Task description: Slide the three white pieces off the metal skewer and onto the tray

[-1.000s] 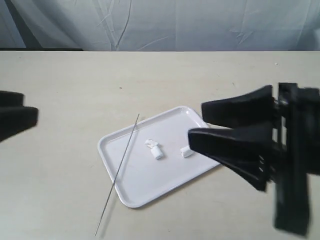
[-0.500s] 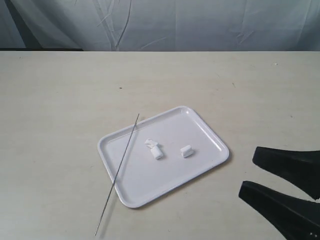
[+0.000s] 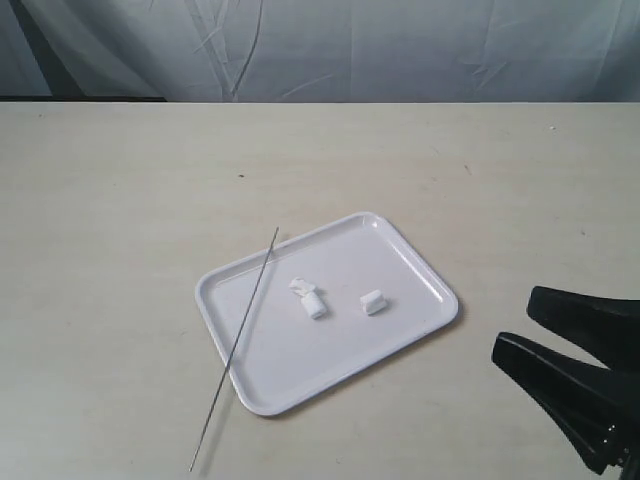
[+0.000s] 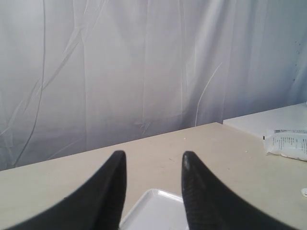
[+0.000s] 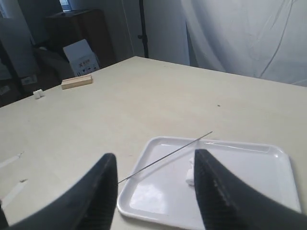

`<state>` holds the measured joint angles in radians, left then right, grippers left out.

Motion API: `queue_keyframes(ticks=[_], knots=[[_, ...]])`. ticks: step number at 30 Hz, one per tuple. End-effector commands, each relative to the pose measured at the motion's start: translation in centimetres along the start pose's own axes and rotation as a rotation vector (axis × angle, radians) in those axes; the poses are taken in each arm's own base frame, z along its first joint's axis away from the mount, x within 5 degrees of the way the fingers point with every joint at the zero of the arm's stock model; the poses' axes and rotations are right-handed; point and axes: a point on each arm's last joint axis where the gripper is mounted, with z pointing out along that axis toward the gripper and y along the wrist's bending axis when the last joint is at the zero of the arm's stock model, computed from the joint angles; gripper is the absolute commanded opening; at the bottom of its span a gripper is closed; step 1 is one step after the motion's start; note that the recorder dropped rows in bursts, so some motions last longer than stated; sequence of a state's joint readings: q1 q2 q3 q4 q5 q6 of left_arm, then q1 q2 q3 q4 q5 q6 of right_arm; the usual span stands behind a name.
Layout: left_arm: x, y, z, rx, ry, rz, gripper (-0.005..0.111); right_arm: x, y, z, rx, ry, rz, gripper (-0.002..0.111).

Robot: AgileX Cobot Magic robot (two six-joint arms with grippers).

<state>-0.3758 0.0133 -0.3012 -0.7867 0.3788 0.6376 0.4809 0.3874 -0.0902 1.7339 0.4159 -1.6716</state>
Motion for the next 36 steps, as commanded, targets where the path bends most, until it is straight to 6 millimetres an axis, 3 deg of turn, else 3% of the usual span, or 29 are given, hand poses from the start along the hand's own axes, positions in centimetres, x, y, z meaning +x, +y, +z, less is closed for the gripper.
queue_keyframes(ticks=[1,4,10,13,19,25,31,36], knots=[[0.1,0.0,-0.1,-0.002,-0.009,-0.001,0.038,0.0,-0.3,-0.5,0.047,-0.028,-0.014,0.048],[0.0,0.1,-0.1,-0.006,-0.012,0.001,0.038,-0.3,-0.7,-1.1,0.124,-0.074,-0.046,0.048],[0.0,0.1,-0.1,-0.006,-0.012,0.001,0.038,-1.3,-0.4,-4.2,0.294,-0.341,-0.123,0.048],[0.0,0.1,-0.1,-0.006,-0.012,0.001,0.038,-1.2,-1.2,-4.4,0.425,-0.349,-0.103,0.048],[0.1,0.1,-0.1,-0.008,-0.010,0.009,0.038,0.8,-3.7,-4.8,0.689,-0.308,0.028,0.048],[0.1,0.1,-0.1,-0.008,-0.010,0.009,0.038,1.4,-4.8,-5.8,0.849,-0.293,0.055,0.048],[0.1,0.1,-0.1,-0.008,-0.010,0.009,0.038,1.2,-5.0,-6.3,0.927,-0.260,-0.102,0.048],[0.1,0.1,-0.1,-0.008,-0.010,0.009,0.038,0.8,-4.4,-5.6,0.839,-0.253,-0.210,0.048]])
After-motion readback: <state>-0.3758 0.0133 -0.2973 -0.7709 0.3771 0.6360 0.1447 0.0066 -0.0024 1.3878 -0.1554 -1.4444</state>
